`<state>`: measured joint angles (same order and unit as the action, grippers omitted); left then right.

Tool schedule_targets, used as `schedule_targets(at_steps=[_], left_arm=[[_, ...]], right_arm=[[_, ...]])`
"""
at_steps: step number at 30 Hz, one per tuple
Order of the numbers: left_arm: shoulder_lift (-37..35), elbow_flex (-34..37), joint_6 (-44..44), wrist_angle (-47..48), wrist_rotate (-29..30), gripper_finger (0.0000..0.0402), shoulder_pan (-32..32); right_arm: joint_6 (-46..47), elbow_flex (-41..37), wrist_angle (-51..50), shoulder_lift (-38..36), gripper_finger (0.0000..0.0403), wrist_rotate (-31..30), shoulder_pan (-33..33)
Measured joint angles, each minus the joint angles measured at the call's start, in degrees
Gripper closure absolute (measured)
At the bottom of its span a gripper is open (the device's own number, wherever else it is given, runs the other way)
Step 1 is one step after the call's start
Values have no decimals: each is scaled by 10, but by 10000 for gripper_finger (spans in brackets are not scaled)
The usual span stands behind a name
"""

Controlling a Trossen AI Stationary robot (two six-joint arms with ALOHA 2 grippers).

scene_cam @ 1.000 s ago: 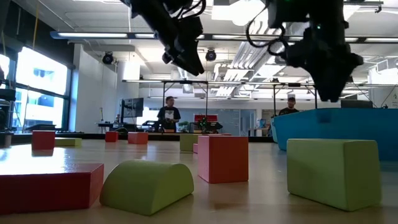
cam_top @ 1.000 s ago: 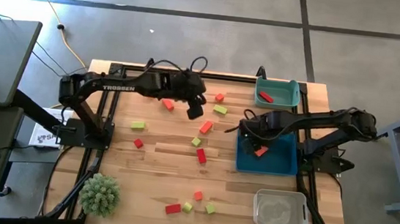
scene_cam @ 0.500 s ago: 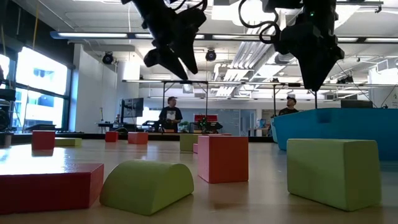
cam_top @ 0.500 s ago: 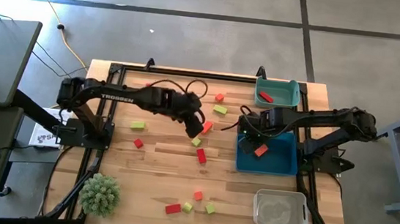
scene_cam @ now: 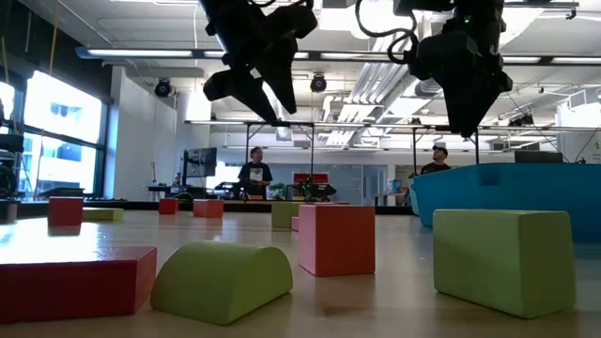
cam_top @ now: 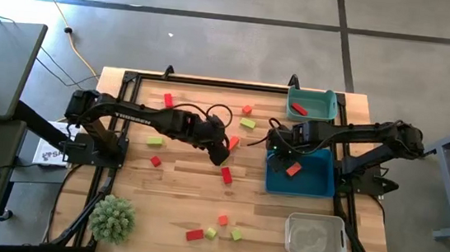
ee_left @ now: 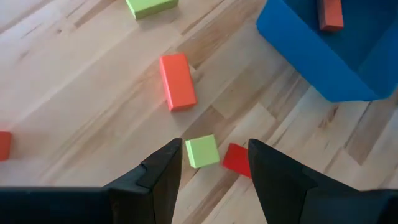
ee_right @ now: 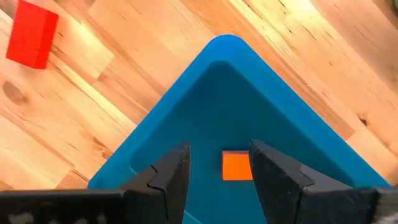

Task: Sort & place blocks by color
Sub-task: Put the green wooden block into the white bin

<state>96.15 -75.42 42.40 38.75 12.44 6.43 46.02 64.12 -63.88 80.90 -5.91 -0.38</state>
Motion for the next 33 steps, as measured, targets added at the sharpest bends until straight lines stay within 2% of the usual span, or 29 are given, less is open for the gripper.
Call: schedule_targets(at_steps=[16, 29, 33], left_arm=[[71, 0, 56, -4, 2, 229, -9], [132, 0, 69, -30, -3, 229, -10], [149, 0, 69, -41, -20, 229, -10]], right_arm=[[-15, 0, 13, 0, 252, -1, 0], [-17, 0, 14, 0, 252, -15, 0], [-25, 0, 17, 0, 252, -16, 0]])
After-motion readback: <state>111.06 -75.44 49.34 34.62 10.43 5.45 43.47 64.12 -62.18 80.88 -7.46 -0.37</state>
